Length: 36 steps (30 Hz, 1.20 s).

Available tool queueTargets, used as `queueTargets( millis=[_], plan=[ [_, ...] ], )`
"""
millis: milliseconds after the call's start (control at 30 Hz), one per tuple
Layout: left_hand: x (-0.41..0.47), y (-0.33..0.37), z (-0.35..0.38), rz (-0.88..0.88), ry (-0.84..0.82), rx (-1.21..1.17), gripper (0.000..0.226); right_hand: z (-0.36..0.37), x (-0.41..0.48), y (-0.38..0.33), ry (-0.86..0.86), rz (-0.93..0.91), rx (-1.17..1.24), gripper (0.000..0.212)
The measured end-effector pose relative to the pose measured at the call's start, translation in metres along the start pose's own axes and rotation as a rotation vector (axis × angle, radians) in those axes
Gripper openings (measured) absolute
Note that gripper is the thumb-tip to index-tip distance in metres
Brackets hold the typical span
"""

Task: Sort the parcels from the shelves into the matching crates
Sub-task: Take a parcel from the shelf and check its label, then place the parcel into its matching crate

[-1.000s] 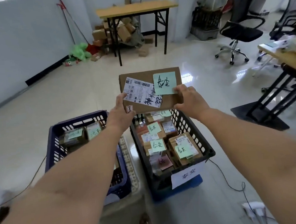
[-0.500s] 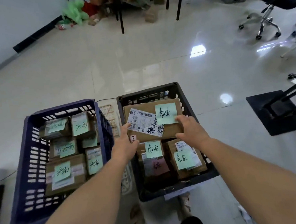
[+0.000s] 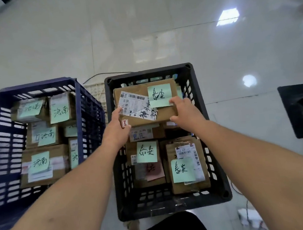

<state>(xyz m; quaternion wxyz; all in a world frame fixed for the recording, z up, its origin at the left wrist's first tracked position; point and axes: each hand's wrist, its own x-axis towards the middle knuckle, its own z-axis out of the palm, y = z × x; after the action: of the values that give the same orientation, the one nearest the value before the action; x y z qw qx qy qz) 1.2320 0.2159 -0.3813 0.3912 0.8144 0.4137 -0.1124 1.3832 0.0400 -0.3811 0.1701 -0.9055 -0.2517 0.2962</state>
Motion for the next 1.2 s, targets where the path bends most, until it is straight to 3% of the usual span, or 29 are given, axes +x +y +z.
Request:
queueTargets(
  millis=[533, 800, 1200],
  plan=[
    [0.054, 0.002, 0.009, 0.01, 0.206, 0.221, 0.038, 0.0, 0.059, -0.015, 0.03, -0.046, -0.054, 0.054],
    [0.03, 0.019, -0.013, 0.07, 0.129, 0.409, 0.051, -0.011, 0.028, -0.036, 0.081, -0.051, -0.228, 0.066],
    [-0.099, 0.043, -0.055, 0.059, 0.237, 0.472, 0.062, -0.04, -0.075, -0.105, 0.108, -0.444, -0.493, 0.045]
  ],
)
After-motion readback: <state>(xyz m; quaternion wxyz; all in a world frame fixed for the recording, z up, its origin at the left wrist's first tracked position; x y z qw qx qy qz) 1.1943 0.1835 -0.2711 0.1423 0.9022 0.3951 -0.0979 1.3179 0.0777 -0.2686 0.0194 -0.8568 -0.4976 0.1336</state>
